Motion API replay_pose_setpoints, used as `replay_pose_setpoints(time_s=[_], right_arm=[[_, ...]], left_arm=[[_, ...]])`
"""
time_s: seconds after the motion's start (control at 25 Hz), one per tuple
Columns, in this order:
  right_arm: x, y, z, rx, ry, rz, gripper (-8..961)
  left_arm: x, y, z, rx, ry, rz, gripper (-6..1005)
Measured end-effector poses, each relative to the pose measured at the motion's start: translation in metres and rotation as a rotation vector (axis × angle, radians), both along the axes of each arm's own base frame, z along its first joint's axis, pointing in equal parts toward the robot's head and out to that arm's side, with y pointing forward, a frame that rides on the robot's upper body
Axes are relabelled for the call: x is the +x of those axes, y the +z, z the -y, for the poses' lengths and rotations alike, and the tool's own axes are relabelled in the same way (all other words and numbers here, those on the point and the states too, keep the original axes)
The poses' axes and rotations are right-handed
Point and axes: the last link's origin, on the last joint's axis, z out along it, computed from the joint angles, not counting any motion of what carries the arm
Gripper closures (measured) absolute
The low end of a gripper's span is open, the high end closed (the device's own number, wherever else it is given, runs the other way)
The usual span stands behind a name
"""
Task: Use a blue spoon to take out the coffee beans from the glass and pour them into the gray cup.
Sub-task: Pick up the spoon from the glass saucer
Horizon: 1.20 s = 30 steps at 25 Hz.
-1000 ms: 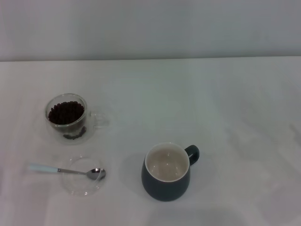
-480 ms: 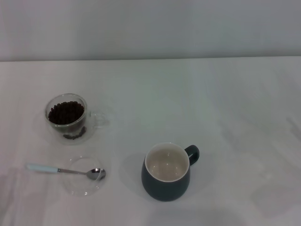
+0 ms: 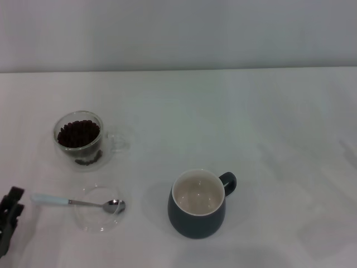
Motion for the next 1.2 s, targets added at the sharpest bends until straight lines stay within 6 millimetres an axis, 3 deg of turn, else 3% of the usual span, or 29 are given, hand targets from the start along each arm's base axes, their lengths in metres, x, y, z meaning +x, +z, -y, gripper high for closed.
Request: replay_pose_setpoints(time_s=[0.36,1.2], right_arm=[[-0.001,-0.004,0.005,-0.001,0.003,-0.013,336],[-0.001,-0.007,0.008,-0.001,0.003,-0.024,336]], left_arm=[[0.012,-0.013,-0.019,-0.086,-0.066,-0.03,412],[0.02,-0.018,-0.03,-0.123,-0.117,-0.057,421]])
